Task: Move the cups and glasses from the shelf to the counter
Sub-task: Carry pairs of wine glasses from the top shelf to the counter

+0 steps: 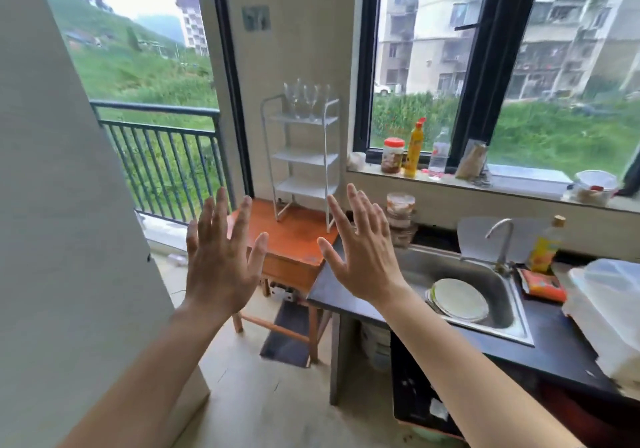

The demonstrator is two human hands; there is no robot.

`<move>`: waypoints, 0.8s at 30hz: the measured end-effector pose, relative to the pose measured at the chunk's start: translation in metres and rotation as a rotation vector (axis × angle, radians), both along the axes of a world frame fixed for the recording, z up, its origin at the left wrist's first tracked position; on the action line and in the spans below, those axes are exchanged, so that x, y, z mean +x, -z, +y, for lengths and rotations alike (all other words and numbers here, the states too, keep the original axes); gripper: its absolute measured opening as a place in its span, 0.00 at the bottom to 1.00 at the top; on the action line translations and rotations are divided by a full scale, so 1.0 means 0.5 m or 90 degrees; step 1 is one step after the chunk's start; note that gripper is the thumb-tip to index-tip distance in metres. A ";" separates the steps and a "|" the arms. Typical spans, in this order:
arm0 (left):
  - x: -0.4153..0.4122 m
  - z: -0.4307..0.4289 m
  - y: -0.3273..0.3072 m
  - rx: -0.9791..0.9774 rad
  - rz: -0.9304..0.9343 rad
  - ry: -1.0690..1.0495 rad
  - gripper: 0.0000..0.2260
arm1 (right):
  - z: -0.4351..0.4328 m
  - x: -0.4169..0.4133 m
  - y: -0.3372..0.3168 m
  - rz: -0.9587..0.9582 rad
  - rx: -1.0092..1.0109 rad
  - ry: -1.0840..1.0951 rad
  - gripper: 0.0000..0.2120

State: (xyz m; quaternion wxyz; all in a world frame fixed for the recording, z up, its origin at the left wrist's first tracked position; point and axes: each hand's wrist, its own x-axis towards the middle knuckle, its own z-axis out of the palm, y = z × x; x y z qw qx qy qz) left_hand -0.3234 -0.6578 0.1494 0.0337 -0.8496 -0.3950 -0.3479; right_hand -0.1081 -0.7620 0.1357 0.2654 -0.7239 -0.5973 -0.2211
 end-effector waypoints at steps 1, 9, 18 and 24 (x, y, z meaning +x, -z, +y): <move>0.000 0.026 0.005 -0.002 0.002 -0.002 0.29 | 0.029 0.002 0.001 0.006 0.001 -0.004 0.34; 0.138 0.314 0.039 -0.035 0.003 0.036 0.30 | 0.311 0.129 0.043 0.022 0.016 0.010 0.33; 0.396 0.679 -0.102 -0.014 -0.010 0.124 0.31 | 0.629 0.359 -0.095 0.068 0.075 0.073 0.32; 0.512 0.865 -0.181 -0.014 -0.088 0.174 0.31 | 0.788 0.439 -0.179 0.084 0.078 0.093 0.33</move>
